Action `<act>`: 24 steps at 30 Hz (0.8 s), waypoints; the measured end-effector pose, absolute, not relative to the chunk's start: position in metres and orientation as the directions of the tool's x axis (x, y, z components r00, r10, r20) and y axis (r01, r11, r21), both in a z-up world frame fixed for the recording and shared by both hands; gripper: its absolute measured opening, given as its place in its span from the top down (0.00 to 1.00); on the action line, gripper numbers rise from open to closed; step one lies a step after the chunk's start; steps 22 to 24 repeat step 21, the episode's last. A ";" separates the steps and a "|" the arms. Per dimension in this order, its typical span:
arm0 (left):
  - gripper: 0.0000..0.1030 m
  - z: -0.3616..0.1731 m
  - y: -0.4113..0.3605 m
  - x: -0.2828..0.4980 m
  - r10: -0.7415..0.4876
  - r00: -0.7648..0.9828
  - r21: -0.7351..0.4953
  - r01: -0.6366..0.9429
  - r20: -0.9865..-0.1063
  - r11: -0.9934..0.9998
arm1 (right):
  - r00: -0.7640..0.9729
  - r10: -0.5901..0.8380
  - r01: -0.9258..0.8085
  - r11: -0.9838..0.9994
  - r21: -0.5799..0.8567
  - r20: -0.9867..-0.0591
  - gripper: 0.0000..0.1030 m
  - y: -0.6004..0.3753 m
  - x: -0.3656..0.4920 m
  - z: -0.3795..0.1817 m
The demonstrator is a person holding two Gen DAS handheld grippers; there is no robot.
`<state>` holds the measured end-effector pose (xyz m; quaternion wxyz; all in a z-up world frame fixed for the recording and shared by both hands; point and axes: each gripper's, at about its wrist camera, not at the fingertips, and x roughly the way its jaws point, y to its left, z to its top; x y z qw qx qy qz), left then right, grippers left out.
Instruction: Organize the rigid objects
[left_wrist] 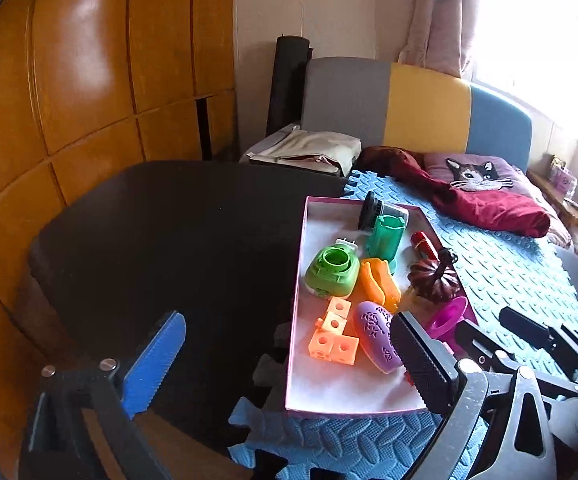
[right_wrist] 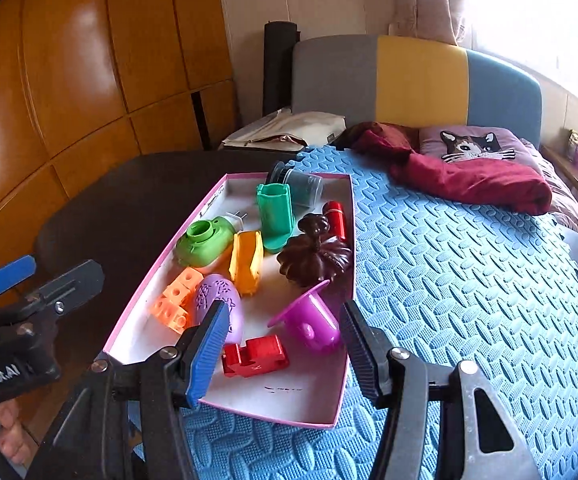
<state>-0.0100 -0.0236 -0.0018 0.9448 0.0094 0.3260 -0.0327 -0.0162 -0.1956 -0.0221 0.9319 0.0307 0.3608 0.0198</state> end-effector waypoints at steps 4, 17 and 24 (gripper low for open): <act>0.00 0.000 -0.021 -0.013 -0.056 0.794 -0.018 0.057 -0.606 0.998 | 0.757 0.049 -0.015 0.998 0.057 -0.651 0.44 -0.191 -0.019 -0.018; 0.01 0.000 -0.016 -0.015 -0.056 0.796 -0.045 0.035 -0.603 0.998 | 0.770 0.038 -0.013 0.999 0.044 -0.637 0.44 -0.187 -0.022 -0.012; 0.00 -0.003 -0.015 -0.011 -0.059 0.782 -0.053 0.034 -0.620 0.998 | 0.770 0.039 -0.015 0.999 0.043 -0.637 0.44 -0.189 -0.022 -0.012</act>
